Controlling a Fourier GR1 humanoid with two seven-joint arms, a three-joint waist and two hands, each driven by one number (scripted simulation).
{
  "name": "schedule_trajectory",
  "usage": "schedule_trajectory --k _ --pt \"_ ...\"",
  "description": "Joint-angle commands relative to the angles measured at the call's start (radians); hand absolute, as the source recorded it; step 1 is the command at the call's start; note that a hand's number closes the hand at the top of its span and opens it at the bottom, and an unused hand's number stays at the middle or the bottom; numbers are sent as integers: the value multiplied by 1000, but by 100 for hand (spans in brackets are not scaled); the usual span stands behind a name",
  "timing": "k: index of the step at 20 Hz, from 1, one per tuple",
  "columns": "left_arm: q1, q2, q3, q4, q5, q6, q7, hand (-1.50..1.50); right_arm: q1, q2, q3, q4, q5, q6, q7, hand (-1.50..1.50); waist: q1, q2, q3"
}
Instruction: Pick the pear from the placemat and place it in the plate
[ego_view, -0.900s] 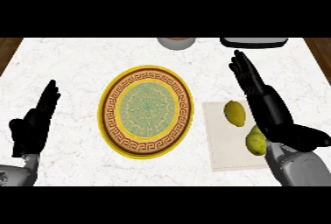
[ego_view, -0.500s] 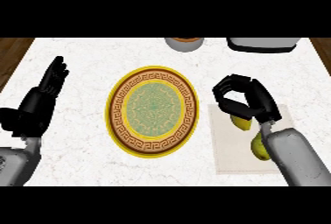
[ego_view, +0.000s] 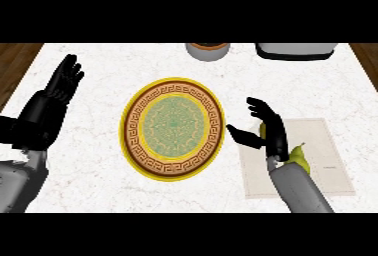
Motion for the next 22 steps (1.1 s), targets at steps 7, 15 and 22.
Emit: schedule_trajectory --k 7,15,22 --pt "2 -17 43 -29 -21 -31 56 0 -63 -174 -13 -172 154 22 282 -150 -18 -7 2" --pt "-5 -27 32 -12 -38 -24 43 0 -228 -389 71 -103 109 523 721 -150 -13 -7 -2" --pt "-6 -25 52 -11 -20 -55 42 0 -311 -394 62 -114 -123 875 1007 -150 -11 -6 1"
